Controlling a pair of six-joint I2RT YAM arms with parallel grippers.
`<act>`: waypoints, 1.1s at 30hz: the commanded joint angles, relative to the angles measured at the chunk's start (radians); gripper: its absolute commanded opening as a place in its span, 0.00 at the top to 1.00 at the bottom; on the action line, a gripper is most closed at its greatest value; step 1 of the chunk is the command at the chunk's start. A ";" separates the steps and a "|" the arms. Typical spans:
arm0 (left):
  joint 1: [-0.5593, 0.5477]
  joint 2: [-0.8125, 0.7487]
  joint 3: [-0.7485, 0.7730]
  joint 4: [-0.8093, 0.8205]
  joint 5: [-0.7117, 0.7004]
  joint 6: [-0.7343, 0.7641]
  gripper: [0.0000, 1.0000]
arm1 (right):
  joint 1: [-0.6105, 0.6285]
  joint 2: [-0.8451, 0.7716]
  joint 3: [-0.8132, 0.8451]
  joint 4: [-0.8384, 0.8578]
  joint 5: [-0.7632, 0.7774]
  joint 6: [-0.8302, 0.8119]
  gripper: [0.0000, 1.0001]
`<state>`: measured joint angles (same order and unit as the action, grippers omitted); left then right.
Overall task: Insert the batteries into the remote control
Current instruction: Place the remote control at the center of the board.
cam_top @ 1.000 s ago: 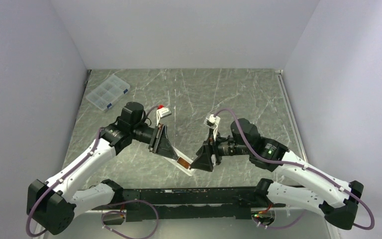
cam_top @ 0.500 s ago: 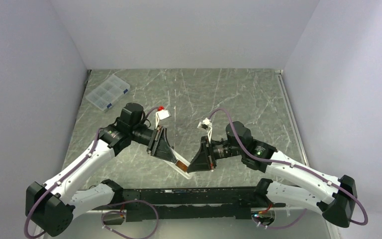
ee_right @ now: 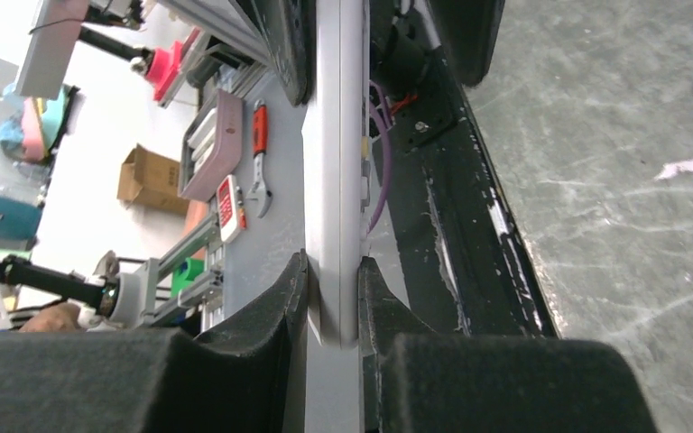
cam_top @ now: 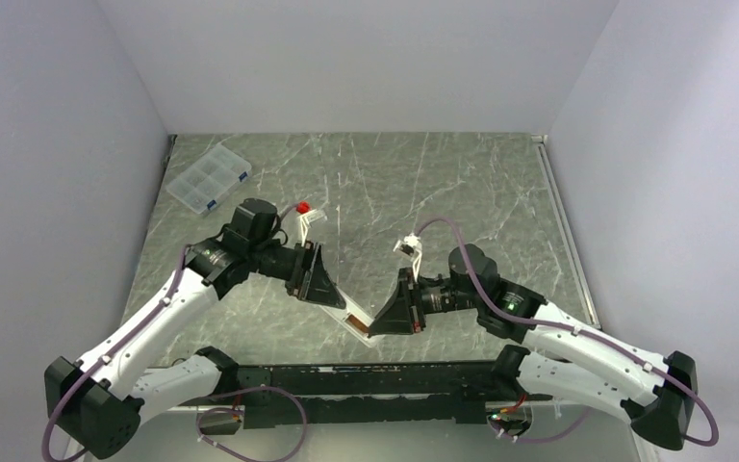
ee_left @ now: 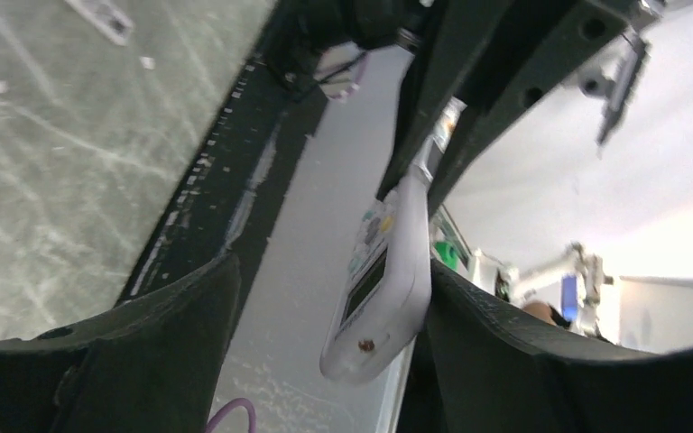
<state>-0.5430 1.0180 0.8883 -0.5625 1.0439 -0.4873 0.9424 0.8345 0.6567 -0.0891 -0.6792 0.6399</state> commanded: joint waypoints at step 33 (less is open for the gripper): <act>0.018 -0.139 0.001 -0.046 -0.452 -0.074 0.15 | -0.022 0.334 -0.411 0.602 0.316 0.462 1.00</act>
<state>-0.5285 0.9024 0.9047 -0.6502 0.5777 -0.5434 0.9253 1.1103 0.2474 0.3153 -0.3889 1.0527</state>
